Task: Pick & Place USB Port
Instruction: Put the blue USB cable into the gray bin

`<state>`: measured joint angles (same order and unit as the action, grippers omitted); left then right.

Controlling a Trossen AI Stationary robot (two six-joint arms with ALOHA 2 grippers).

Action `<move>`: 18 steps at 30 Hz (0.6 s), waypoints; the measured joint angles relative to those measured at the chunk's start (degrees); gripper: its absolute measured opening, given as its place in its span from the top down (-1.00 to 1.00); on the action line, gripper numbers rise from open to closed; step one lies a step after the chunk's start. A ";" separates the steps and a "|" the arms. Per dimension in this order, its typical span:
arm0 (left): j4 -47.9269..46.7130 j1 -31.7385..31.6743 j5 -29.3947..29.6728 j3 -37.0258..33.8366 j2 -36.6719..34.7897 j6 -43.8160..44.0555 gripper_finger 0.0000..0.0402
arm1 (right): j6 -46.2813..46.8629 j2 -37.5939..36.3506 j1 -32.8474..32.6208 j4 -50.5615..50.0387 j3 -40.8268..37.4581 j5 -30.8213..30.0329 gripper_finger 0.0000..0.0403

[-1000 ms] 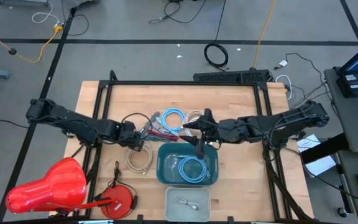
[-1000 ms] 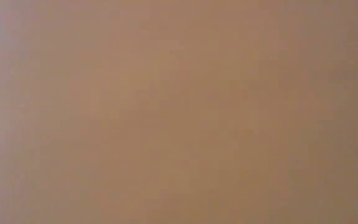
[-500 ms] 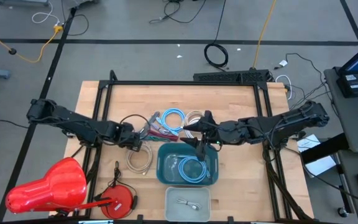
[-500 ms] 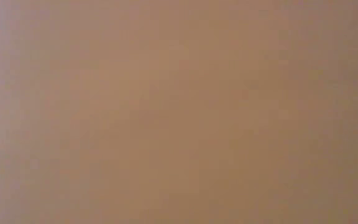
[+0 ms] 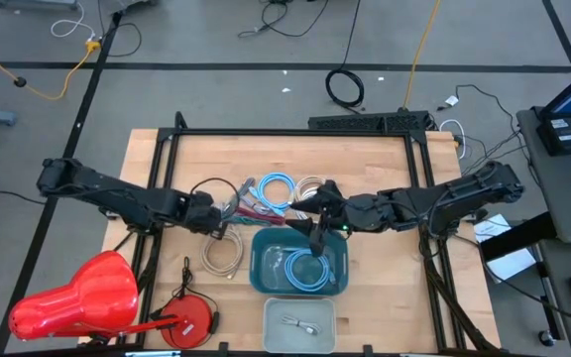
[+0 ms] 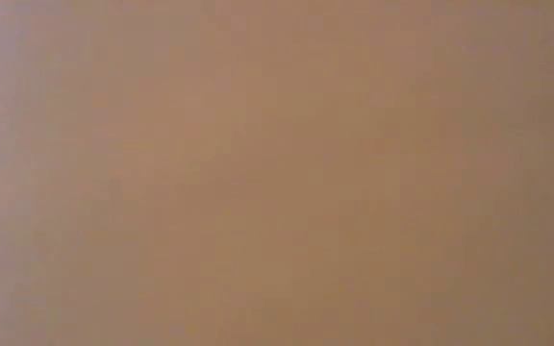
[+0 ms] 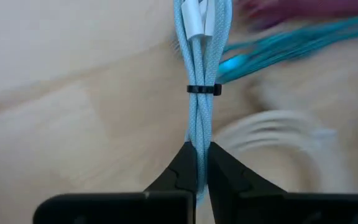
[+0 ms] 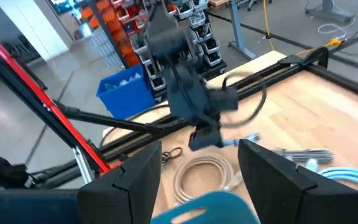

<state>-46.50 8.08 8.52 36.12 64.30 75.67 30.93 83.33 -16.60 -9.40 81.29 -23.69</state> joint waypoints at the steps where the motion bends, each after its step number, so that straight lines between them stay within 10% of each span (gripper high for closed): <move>1: -0.15 0.07 1.42 1.53 -1.19 -0.23 0.93 | 0.71 0.42 0.00 1.13 -0.04 0.13 -0.01; 9: 16.87 4.57 14.24 13.39 -9.98 -12.26 0.93 | 9.69 3.84 2.33 30.80 -10.11 6.22 -0.01; 18: 32.05 8.22 13.58 17.92 -7.22 -22.16 0.93 | 12.99 4.73 6.92 63.65 -27.07 7.39 0.01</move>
<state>-14.44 16.30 22.10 54.04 57.07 53.51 43.92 88.06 -9.68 54.25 54.22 -16.30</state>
